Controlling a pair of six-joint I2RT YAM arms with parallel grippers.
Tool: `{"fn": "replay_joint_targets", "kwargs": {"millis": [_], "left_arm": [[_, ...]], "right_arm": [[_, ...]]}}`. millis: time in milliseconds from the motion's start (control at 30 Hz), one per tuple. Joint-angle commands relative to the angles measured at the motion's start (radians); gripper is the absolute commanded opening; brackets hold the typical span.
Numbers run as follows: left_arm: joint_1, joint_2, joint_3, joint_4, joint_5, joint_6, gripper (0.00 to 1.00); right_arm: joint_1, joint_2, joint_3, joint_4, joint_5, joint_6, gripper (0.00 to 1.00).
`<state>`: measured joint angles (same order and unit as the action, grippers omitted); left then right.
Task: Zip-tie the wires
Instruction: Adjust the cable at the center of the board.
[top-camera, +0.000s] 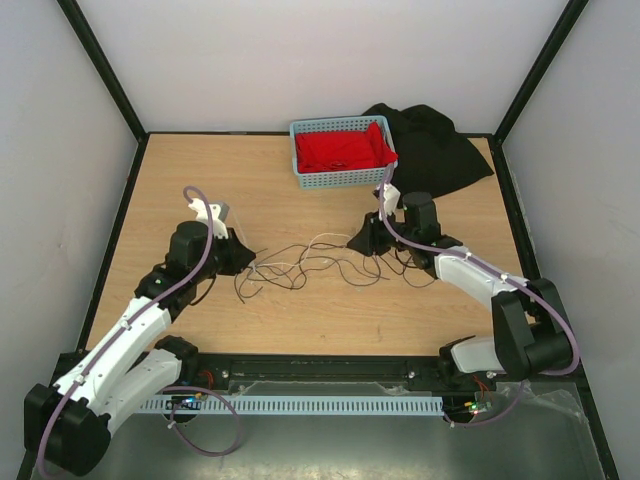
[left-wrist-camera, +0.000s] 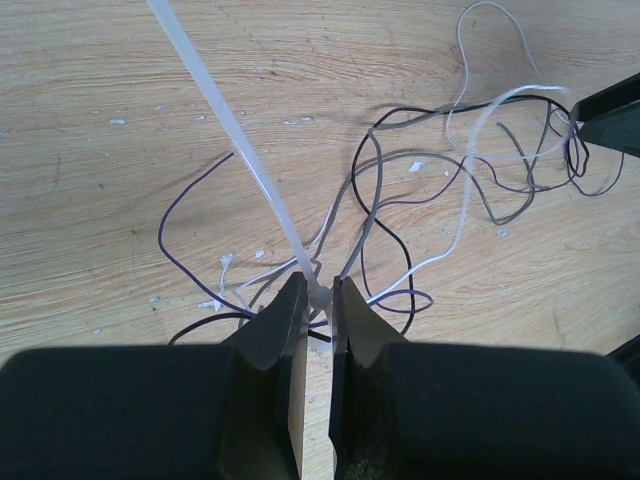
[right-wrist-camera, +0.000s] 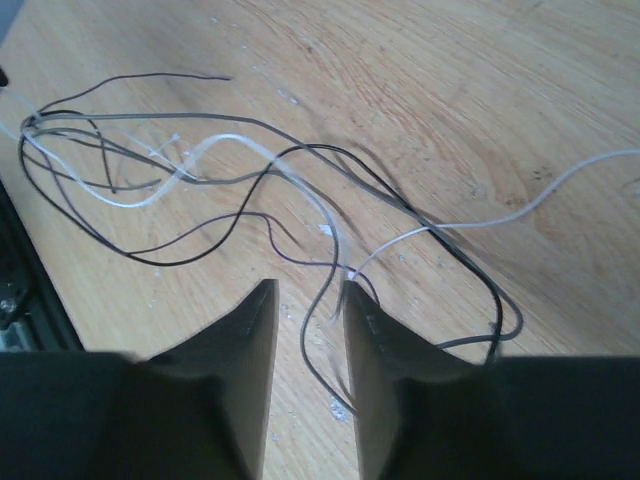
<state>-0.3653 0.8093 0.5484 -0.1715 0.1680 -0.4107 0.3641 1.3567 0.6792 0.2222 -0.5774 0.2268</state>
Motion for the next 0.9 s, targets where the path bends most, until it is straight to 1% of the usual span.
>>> {"fn": "replay_joint_targets", "kwargs": {"millis": [0,33,100,133,200,300,433,567,700,867], "left_arm": [[0.006,0.001,0.002,0.015,0.012,0.012,0.0],[0.006,0.003,0.002,0.018,0.014,0.014,0.0],[0.006,0.007,0.001,0.026,0.021,0.024,0.0],[0.006,0.008,-0.001,0.031,0.025,0.025,0.0],[0.006,0.011,-0.002,0.04,0.037,0.031,0.0],[0.006,0.015,-0.004,0.058,0.067,0.038,0.0],[0.006,0.01,-0.016,0.108,0.145,0.05,0.0],[0.006,-0.004,-0.025,0.161,0.261,0.068,0.0],[0.005,-0.015,-0.025,0.177,0.314,0.067,0.0],[0.003,-0.015,-0.038,0.221,0.379,0.055,0.0]], "right_arm": [[-0.001,-0.015,0.018,0.017,-0.092,-0.003,0.52],[-0.001,-0.025,0.021,0.017,-0.11,0.005,0.58],[-0.001,-0.049,0.034,0.029,-0.16,0.039,0.66],[-0.001,-0.057,0.039,0.048,-0.193,0.069,0.69],[0.002,-0.064,0.035,0.131,-0.237,0.185,0.72],[0.038,-0.041,0.033,0.306,-0.219,0.328,0.75],[0.12,0.044,0.095,0.369,-0.111,0.418,0.76],[0.183,0.155,0.154,0.493,-0.09,0.537,0.76],[0.239,0.234,0.22,0.543,-0.084,0.579,0.76],[0.292,0.292,0.252,0.6,-0.078,0.615,0.76]]}}
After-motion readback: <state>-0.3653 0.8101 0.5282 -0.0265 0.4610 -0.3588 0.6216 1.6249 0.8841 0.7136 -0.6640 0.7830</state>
